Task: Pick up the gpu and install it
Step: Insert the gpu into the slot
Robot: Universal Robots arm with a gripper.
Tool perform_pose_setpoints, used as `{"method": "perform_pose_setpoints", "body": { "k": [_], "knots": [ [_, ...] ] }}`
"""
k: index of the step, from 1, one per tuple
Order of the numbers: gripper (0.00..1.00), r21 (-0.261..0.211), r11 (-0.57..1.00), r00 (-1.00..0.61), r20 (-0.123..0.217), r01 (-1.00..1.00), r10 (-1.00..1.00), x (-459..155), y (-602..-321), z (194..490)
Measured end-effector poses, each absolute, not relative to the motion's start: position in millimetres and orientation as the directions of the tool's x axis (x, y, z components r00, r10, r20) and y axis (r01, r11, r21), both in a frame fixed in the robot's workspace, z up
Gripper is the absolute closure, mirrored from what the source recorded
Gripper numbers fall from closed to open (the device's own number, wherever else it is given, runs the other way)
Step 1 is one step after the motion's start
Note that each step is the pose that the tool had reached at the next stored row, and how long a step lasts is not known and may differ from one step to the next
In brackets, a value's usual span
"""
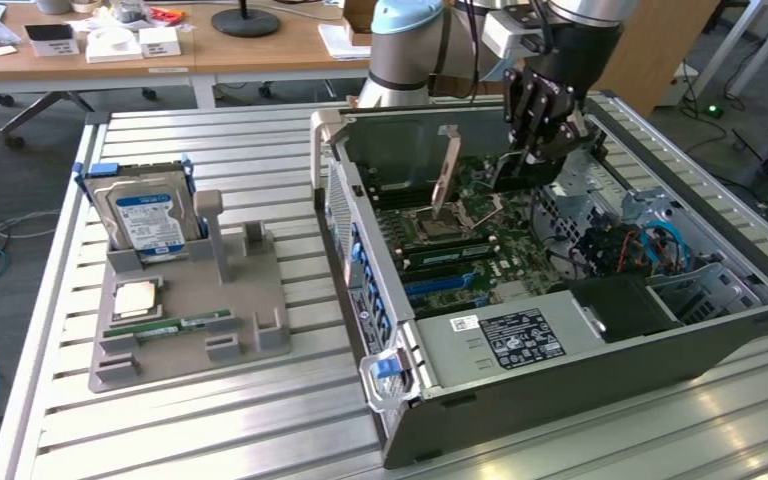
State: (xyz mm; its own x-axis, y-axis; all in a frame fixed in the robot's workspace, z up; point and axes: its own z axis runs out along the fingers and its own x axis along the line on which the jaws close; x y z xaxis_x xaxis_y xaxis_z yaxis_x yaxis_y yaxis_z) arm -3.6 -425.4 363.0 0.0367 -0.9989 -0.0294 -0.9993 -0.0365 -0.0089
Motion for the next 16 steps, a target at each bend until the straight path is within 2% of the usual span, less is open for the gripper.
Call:
{"method": "perform_pose_setpoints", "body": {
  "k": [16],
  "knots": [
    [0.74, -0.009, -0.036, 0.037, -0.029, -0.999, -0.999, -3.9, -425.4, 353.6]
  ]
}}
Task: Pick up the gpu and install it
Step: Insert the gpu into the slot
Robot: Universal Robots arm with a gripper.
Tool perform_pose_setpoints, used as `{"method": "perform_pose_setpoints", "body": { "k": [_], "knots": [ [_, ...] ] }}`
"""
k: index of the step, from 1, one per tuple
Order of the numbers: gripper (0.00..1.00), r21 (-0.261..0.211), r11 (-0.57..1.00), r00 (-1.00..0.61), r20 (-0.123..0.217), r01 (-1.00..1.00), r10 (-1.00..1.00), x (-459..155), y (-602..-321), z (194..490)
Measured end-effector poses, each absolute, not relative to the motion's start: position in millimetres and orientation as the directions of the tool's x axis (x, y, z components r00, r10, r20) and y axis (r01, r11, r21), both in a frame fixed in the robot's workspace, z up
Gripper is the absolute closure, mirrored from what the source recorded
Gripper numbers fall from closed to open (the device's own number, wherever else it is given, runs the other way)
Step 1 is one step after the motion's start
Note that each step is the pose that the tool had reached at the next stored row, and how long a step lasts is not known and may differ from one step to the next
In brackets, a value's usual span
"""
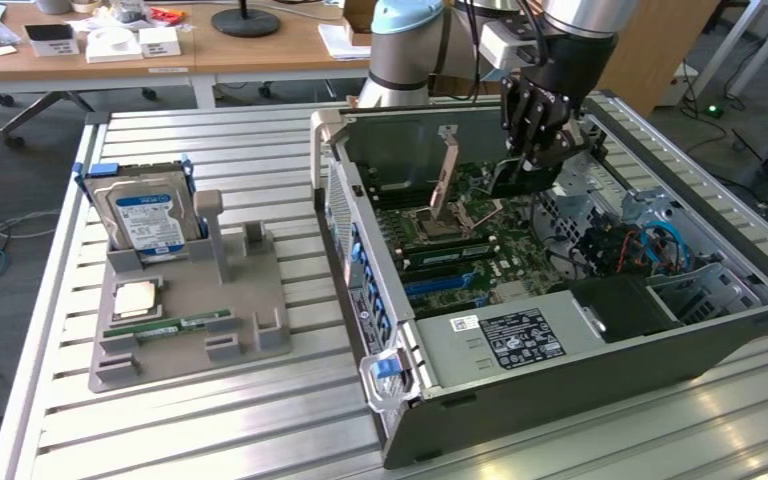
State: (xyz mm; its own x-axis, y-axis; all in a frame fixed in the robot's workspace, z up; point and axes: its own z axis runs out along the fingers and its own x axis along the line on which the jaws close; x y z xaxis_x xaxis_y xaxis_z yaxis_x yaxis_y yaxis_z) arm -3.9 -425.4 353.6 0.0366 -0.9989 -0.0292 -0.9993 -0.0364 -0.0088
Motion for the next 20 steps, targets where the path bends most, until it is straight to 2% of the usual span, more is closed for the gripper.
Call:
{"method": "perform_pose_setpoints", "body": {
  "k": [20],
  "knots": [
    [0.74, -0.009, -0.036, 0.037, -0.029, -0.999, -0.999, -3.9, -425.4, 342.9]
  ]
}}
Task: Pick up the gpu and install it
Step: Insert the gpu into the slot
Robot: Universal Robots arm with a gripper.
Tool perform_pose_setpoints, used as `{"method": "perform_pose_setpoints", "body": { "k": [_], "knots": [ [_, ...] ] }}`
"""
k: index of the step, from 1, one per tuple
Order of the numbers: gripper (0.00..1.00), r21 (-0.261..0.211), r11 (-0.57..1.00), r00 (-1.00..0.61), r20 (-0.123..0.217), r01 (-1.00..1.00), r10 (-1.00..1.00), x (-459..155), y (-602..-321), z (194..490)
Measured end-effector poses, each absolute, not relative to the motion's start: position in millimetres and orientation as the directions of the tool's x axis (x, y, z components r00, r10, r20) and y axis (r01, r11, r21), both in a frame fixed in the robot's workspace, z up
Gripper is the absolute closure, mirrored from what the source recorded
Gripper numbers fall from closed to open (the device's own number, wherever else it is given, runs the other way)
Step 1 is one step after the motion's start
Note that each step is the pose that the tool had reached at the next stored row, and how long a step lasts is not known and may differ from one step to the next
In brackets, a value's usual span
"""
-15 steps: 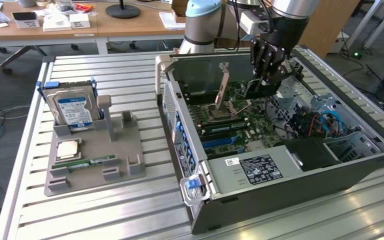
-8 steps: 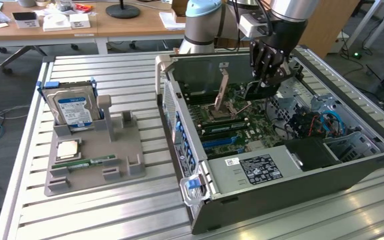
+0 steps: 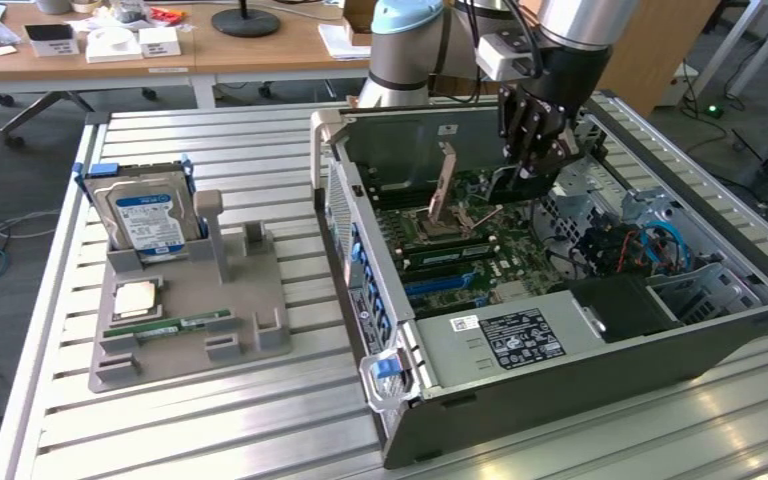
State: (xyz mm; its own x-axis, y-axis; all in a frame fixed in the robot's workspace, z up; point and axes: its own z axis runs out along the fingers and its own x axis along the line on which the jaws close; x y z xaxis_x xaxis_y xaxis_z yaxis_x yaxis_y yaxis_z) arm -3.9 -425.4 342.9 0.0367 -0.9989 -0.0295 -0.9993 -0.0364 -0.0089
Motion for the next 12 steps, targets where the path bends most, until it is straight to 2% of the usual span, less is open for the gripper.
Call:
{"method": "perform_pose_setpoints", "body": {
  "k": [12],
  "knots": [
    [0.74, -0.009, -0.036, 0.037, -0.029, -0.999, -0.999, -9.5, -425.4, 341.5]
  ]
}}
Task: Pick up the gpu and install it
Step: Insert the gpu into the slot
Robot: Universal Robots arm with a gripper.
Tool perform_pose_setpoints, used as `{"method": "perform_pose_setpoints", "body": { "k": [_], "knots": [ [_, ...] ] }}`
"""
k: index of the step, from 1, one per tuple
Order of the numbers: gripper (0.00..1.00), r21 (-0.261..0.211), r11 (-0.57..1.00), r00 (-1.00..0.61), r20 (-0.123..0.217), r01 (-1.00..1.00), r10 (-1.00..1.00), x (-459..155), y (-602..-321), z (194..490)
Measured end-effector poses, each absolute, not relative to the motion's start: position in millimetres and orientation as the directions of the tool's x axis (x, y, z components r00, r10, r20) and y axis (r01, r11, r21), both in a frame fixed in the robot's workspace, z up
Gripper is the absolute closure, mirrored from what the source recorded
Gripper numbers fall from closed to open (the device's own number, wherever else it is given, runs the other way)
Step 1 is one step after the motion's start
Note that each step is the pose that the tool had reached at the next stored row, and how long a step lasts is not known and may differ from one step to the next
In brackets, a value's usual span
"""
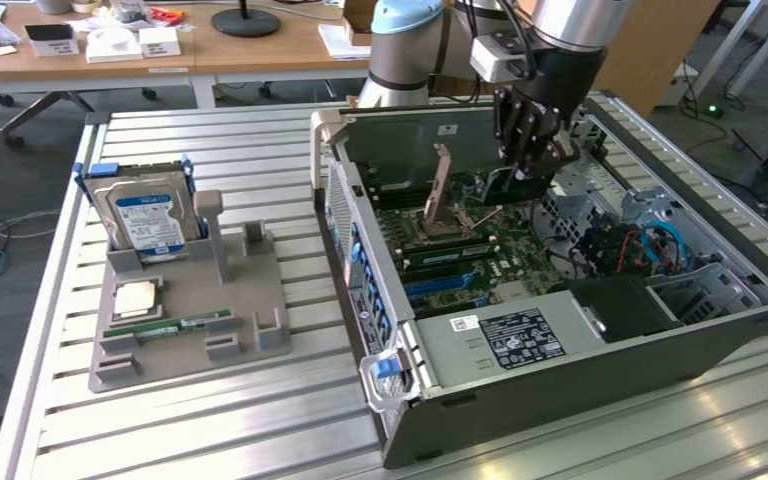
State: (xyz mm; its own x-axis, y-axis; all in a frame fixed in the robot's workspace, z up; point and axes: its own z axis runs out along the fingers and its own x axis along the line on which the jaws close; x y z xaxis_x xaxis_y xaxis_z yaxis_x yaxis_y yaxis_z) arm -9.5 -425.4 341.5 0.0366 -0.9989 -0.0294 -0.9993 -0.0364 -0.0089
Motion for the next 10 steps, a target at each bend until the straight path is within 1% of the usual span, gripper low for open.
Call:
{"method": "perform_pose_setpoints", "body": {
  "k": [10],
  "knots": [
    [0.74, -0.009, -0.036, 0.037, -0.029, -0.999, -0.999, -9.7, -427.0, 337.3]
  ]
}}
